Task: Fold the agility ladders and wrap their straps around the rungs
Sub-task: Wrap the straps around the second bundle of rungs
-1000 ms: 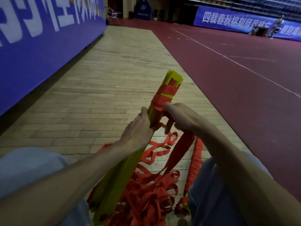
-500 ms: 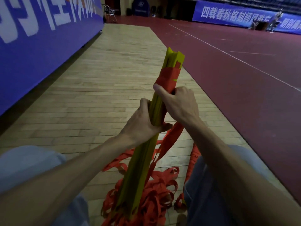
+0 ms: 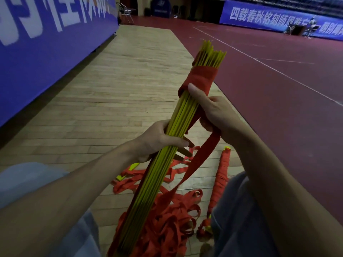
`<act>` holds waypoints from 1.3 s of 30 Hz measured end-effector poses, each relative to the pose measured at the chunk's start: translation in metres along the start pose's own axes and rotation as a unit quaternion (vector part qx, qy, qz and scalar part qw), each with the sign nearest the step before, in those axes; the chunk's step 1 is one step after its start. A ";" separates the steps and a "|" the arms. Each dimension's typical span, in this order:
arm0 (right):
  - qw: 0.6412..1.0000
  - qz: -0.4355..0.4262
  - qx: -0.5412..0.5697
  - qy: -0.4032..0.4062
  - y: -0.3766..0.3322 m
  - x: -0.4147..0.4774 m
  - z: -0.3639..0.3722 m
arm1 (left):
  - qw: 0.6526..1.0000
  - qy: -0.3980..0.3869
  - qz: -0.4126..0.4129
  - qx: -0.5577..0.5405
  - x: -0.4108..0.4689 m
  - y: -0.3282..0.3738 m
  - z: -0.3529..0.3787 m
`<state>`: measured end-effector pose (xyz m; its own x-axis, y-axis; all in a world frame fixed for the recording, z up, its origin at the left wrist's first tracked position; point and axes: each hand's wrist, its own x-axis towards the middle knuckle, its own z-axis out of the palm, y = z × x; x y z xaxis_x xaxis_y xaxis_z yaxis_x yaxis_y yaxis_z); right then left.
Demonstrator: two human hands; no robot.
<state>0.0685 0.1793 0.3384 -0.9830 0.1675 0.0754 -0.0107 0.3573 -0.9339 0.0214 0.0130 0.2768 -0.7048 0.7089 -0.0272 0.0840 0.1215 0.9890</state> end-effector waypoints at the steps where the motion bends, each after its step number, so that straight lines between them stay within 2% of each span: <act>1: 0.999 0.016 -0.024 -0.038 0.000 -0.002 -0.005 | 1.000 0.006 -0.008 0.000 0.000 0.000 0.000; 3: 0.992 0.043 -0.062 -0.104 0.002 -0.006 -0.013 | 0.999 0.037 -0.013 0.012 0.002 -0.003 -0.002; 5: 0.989 0.058 -0.067 -0.119 0.007 -0.005 -0.017 | 0.996 0.085 -0.009 0.031 0.007 -0.005 -0.002; 8: 0.992 0.072 -0.083 -0.068 0.011 0.000 -0.015 | 0.989 0.140 -0.020 0.053 0.013 -0.012 -0.004; 11: 0.978 0.081 -0.190 -0.033 0.015 0.005 -0.009 | 0.984 0.156 -0.046 0.074 0.014 -0.019 -0.004; 13: 0.970 0.091 -0.222 -0.027 0.015 0.007 -0.009 | 0.980 0.167 -0.060 0.090 0.015 -0.023 -0.004; 15: 0.975 0.087 -0.202 -0.026 0.013 0.006 -0.008 | 0.974 0.185 -0.073 0.110 0.017 -0.026 -0.005; 17: 0.987 0.090 -0.130 -0.040 0.009 0.002 -0.004 | 0.963 0.200 -0.081 0.160 0.018 -0.027 -0.006; 21: 0.991 0.124 -0.049 -0.019 0.014 0.004 0.012 | 0.935 0.174 -0.081 0.299 0.015 -0.017 0.003; 24: 0.985 0.128 -0.111 0.031 0.018 0.006 0.016 | 0.934 0.129 -0.077 0.325 0.012 -0.014 0.006; 28: 0.985 0.120 -0.122 0.020 0.016 0.005 0.016 | 0.936 0.087 -0.060 0.335 0.008 -0.012 0.008; 33: 0.982 0.068 -0.173 0.018 0.020 0.003 0.029 | 0.911 0.110 -0.042 0.396 0.002 -0.010 0.019; 37: 0.969 0.045 -0.216 0.107 0.029 0.007 0.038 | 0.869 0.144 0.017 0.472 -0.001 -0.014 0.028; 39: 0.962 0.040 -0.206 0.172 0.028 0.008 0.039 | 0.862 0.157 0.057 0.479 -0.002 -0.013 0.027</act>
<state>0.0535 0.1546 0.2993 -0.8577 0.4791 0.1865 0.2059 0.6525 -0.7293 0.0406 0.0285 0.2605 -0.7971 0.5491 0.2513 0.6018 0.6881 0.4053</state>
